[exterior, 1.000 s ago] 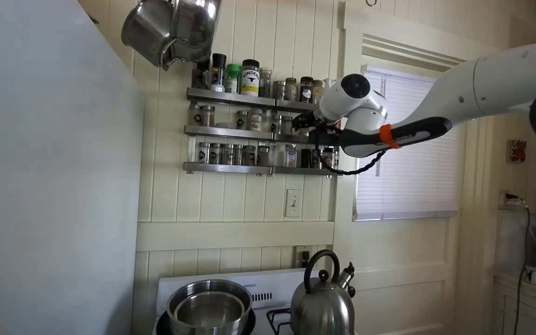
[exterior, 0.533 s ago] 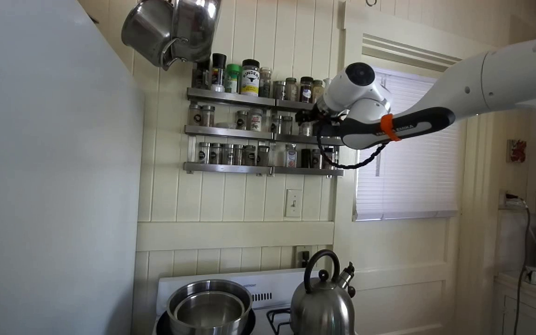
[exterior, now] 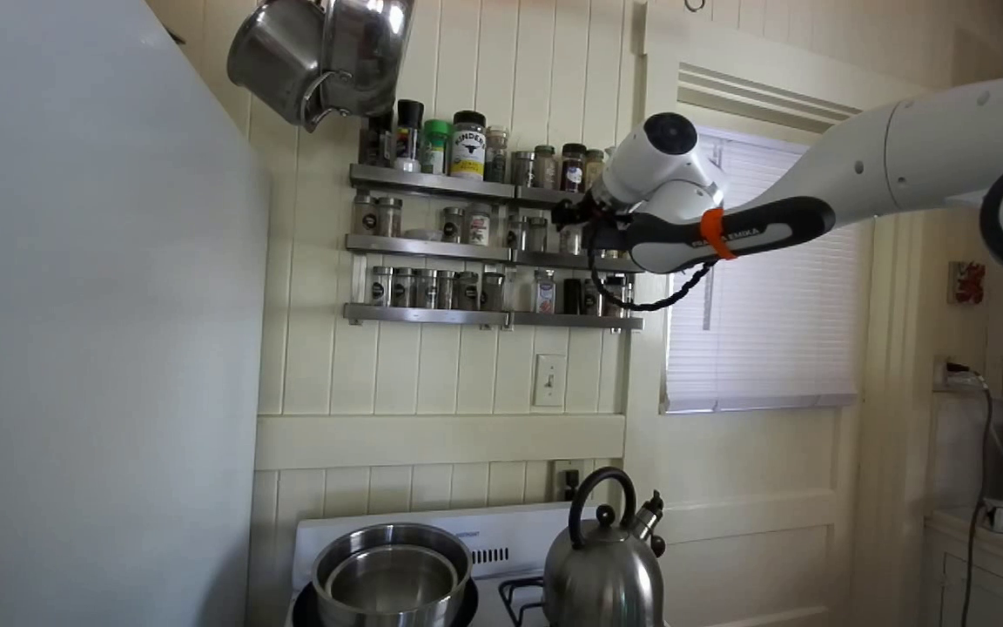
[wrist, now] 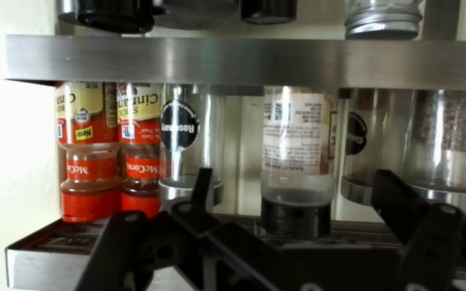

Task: Pick up the spice bottle on the middle shelf and put it on the stove

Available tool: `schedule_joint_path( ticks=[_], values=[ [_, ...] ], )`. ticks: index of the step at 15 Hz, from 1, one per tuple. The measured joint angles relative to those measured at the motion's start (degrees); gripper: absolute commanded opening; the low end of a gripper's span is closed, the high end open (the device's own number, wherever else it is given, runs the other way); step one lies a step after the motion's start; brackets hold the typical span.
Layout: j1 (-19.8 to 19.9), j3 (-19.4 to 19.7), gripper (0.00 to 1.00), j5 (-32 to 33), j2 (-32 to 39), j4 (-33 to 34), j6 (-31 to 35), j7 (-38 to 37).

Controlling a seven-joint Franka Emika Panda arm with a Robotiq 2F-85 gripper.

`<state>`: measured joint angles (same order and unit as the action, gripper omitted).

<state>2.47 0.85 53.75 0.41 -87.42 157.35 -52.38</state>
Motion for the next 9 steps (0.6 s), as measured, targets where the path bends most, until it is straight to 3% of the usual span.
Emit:
schedule_joint_path(
  ticks=[2,5,9],
  values=[
    [0.05,0.05,0.99,-0.72,1.09,1.37,-0.01,0.52],
    [0.25,0.06,0.87,-1.41,2.91,3.51,-0.01,0.83],
    [0.27,0.08,0.80,-1.99,5.13,6.08,-0.01,1.25]
  ],
)
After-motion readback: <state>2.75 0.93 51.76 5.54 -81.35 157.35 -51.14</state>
